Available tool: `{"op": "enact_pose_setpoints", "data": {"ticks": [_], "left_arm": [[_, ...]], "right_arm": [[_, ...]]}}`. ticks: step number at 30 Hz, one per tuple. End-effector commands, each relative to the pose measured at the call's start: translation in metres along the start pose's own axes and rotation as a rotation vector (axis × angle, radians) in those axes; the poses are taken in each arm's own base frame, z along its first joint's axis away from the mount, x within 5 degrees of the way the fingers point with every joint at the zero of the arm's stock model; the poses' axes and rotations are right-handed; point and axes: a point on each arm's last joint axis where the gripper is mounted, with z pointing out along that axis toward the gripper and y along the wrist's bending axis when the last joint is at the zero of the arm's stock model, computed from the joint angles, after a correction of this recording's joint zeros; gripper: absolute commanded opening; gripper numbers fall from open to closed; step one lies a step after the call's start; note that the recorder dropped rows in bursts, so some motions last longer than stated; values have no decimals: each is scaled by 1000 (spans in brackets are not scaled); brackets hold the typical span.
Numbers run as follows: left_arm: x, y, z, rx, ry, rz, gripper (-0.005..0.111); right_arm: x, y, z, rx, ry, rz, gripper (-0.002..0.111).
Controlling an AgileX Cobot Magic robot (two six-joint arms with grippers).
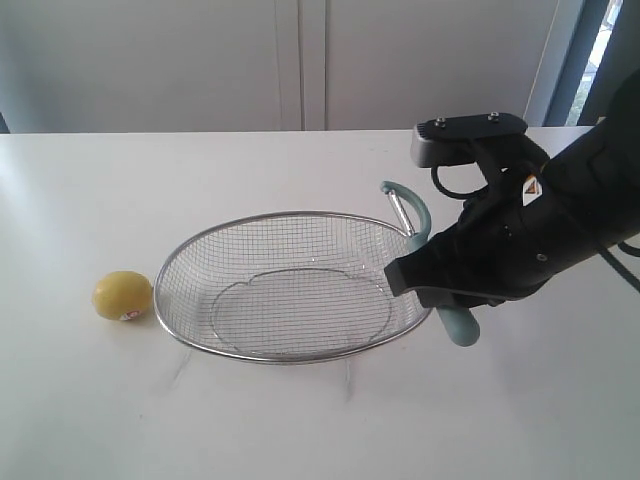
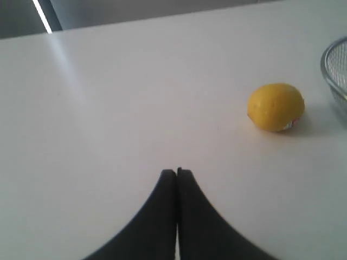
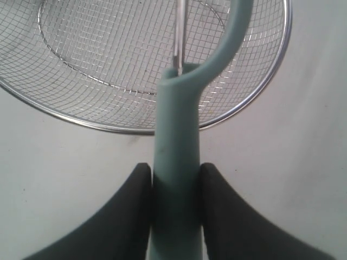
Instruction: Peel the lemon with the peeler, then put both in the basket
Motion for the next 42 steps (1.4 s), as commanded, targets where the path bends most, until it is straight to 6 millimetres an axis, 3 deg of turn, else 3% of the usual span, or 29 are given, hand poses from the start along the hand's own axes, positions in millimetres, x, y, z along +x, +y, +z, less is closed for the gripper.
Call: {"op": "enact_pose_setpoints", "data": {"ticks": [1, 4, 17, 20, 30, 42], "left_arm": [[-15, 2, -1, -19, -177, -7, 0], [-23, 2, -3, -28, -264, -7, 0], [-25, 3, -4, -30, -291, -12, 0], [-26, 3, -6, -21, -218, -15, 0], [-75, 7, -25, -4, -76, -14, 0], [-109, 11, -6, 35, 298, -1, 0]], "right_arm": [[0, -1, -2, 1, -17, -3, 0], [0, -1, -2, 0, -17, -1, 0], [0, -1, -2, -2, -17, 1, 0], [0, -1, -2, -2, -17, 1, 0], [0, -1, -2, -2, -18, -1, 0], [0, -1, -2, -2, -16, -7, 0]]}}
